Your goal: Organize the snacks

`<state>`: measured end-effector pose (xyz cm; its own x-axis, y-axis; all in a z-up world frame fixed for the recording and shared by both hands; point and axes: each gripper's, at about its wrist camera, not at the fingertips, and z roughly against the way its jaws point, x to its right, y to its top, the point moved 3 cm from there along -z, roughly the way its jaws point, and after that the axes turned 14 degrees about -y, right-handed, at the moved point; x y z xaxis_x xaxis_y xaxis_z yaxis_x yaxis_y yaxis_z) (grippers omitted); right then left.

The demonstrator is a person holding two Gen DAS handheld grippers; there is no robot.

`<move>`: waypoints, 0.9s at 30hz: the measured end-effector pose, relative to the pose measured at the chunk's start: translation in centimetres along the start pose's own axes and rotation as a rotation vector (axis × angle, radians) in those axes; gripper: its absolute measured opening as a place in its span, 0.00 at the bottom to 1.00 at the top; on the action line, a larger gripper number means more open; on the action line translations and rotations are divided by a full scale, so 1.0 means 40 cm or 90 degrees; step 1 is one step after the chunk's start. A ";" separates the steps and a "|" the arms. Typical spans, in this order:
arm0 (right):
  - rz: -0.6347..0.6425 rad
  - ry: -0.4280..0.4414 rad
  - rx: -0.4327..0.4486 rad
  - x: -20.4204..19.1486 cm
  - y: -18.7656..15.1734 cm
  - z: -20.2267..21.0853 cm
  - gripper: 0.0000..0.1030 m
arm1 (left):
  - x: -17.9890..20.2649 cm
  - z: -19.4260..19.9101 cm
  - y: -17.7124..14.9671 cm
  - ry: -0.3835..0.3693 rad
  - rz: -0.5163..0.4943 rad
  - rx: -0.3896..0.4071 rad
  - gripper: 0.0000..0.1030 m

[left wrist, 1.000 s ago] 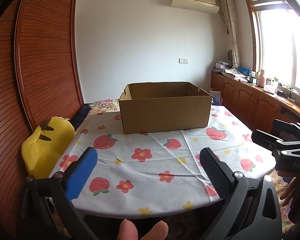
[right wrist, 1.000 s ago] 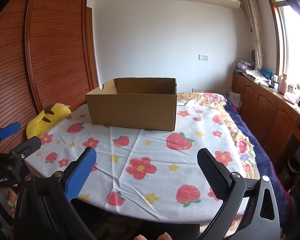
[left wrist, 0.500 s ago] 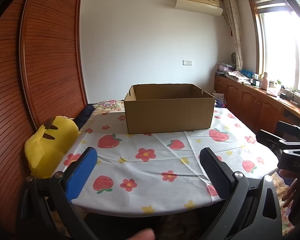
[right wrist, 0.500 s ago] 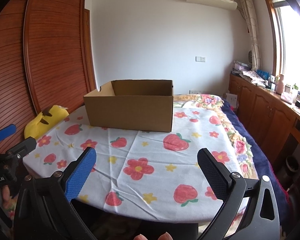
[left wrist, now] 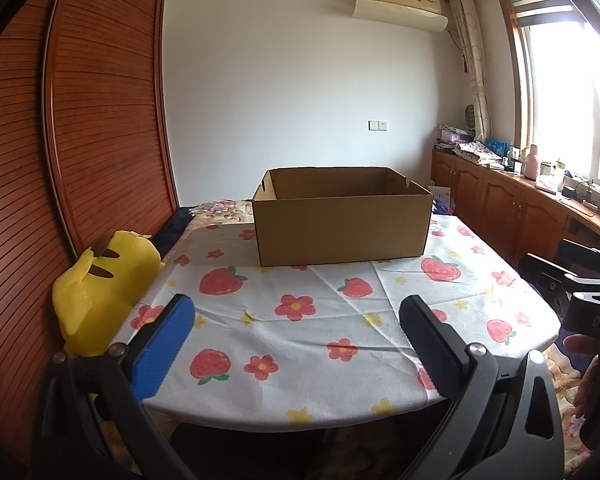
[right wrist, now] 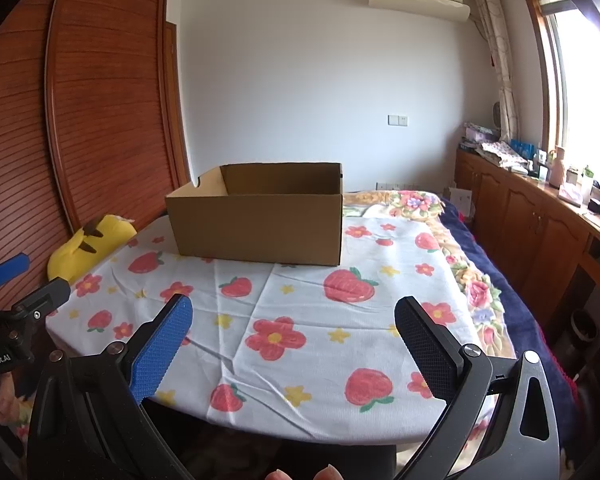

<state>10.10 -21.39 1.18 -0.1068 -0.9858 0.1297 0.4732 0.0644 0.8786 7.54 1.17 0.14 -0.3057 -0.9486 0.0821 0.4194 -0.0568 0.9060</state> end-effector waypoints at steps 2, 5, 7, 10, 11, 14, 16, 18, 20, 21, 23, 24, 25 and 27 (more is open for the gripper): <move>-0.001 0.001 0.000 0.001 0.001 0.001 1.00 | 0.000 -0.001 0.000 -0.001 0.000 -0.002 1.00; -0.001 0.000 0.001 0.001 0.001 0.002 1.00 | -0.001 0.000 0.000 0.000 0.000 -0.001 1.00; -0.002 0.000 0.000 0.002 0.001 0.002 1.00 | -0.001 0.000 0.000 -0.001 0.000 -0.001 1.00; -0.002 -0.001 0.001 0.002 0.001 0.002 1.00 | -0.001 0.000 0.000 0.000 0.000 -0.002 1.00; -0.002 -0.001 0.001 0.002 0.002 0.003 1.00 | -0.001 0.000 0.000 0.001 -0.001 -0.001 1.00; -0.004 -0.002 0.001 0.002 0.002 0.002 1.00 | -0.002 0.001 0.000 -0.001 0.000 -0.001 1.00; -0.005 -0.002 0.001 0.003 0.002 0.004 1.00 | -0.001 0.001 0.000 -0.001 0.000 0.000 1.00; -0.004 -0.002 0.001 0.003 0.003 0.003 1.00 | -0.001 0.000 0.000 -0.001 0.000 -0.001 1.00; -0.005 -0.002 0.001 0.004 0.002 0.004 1.00 | -0.001 0.001 0.000 0.000 0.000 -0.001 1.00; -0.006 -0.002 0.001 0.003 0.003 0.004 1.00 | -0.001 0.001 0.000 -0.001 0.000 -0.001 1.00; -0.006 -0.003 0.001 0.003 0.003 0.005 1.00 | -0.001 0.002 0.000 0.000 0.000 -0.001 1.00; -0.006 -0.003 0.002 0.003 0.004 0.004 1.00 | -0.001 0.002 0.000 -0.001 0.001 0.000 1.00; -0.005 -0.003 0.001 0.004 0.003 0.004 1.00 | -0.001 0.001 0.000 -0.001 0.000 -0.001 1.00; -0.006 -0.003 0.002 0.004 0.004 0.004 1.00 | 0.000 0.002 0.000 0.000 -0.001 0.001 1.00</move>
<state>10.01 -21.51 1.42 -0.1156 -0.9856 0.1233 0.4696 0.0551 0.8812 7.48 1.20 0.18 -0.3061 -0.9486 0.0804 0.4181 -0.0581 0.9065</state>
